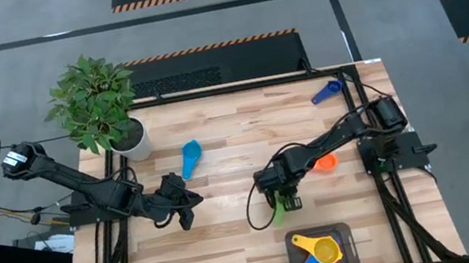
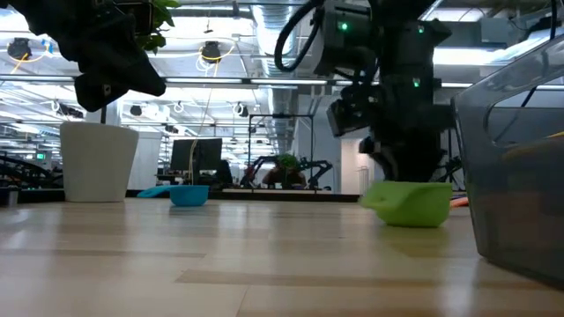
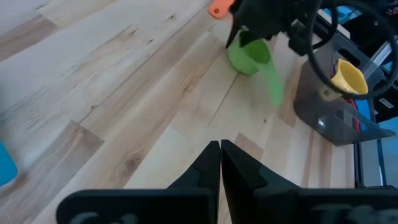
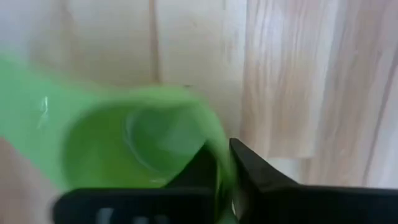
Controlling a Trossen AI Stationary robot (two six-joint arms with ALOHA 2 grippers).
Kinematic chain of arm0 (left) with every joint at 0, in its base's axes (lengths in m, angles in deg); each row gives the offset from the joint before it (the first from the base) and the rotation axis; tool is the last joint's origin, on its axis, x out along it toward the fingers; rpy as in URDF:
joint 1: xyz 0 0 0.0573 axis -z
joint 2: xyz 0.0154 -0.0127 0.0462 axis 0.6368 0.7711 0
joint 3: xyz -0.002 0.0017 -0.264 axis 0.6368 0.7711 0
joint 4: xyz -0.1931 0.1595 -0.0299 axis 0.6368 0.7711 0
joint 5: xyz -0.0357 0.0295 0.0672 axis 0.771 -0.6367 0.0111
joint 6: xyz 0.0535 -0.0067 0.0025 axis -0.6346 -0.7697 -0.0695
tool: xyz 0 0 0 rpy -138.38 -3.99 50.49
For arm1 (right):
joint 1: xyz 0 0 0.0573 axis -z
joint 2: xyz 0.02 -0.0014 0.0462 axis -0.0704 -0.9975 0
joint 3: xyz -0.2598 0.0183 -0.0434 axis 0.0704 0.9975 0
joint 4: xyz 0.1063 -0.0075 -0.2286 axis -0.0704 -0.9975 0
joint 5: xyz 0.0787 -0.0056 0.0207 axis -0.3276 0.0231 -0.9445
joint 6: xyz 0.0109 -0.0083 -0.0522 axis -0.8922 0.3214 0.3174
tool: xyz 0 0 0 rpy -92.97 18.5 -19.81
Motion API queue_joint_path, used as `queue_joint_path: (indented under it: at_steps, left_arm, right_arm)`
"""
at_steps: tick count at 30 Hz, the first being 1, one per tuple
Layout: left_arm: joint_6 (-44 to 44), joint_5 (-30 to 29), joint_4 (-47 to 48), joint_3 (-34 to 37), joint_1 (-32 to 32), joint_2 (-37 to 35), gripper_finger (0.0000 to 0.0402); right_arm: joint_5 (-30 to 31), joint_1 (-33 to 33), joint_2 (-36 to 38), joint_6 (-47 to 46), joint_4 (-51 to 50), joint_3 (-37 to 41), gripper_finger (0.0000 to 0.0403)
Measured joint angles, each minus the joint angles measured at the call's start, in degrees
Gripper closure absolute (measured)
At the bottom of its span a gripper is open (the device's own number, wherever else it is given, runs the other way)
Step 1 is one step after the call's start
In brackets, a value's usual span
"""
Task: Nest measuring cups in basket
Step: Stack the green measuring cup on top of the yellow measuring cup in the black bin
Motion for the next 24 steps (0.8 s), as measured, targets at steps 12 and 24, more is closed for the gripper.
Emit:
queue_joint_path:
  at_steps: [12, 24]
  left_arm:
    - [-0.34, -1.36, 0.63, 0.02, 0.00, 0.00, 0.0402]
    - [-3.08, -0.92, 1.68, 0.04, 0.00, 0.00, 0.0401]
  right_arm:
    - [-2.65, -2.01, 4.34, -11.12, -13.01, -9.32, 0.0379]
    - [10.94, -21.11, 16.43, -69.27, -21.44, -16.05, 0.0379]
